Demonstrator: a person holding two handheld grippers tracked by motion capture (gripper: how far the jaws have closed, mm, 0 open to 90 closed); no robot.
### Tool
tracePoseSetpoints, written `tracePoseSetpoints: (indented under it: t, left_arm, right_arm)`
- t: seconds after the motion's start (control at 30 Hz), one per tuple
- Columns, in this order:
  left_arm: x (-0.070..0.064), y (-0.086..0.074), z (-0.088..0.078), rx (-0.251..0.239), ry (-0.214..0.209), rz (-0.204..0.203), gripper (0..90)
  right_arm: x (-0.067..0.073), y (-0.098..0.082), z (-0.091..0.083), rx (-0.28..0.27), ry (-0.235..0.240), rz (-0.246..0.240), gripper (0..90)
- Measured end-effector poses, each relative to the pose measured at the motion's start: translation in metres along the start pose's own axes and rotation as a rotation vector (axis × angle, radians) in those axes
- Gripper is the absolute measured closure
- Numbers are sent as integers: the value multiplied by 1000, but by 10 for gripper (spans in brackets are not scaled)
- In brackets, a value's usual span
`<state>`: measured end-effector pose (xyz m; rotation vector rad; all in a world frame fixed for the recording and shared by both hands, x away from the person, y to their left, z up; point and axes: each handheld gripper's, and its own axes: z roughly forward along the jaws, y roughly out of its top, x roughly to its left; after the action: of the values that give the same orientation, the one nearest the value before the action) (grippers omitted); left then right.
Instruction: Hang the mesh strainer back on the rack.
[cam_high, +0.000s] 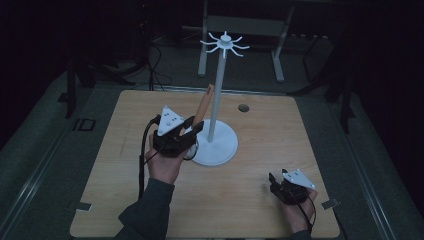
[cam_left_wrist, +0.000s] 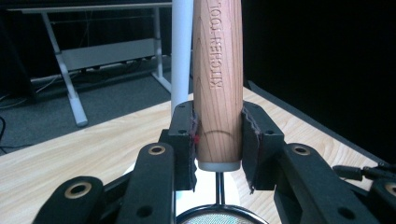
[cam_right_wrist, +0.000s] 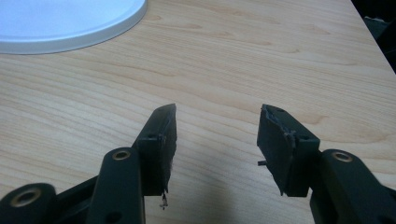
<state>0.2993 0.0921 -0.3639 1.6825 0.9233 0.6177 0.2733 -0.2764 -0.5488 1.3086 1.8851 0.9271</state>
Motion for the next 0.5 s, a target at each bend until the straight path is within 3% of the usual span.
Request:
tracePoseSetpoints:
  t: [0.5]
  left_arm:
    - [-1, 18, 2, -66, 24, -23, 686]
  right_arm:
    - [0, 0, 0, 0, 0, 0, 470]
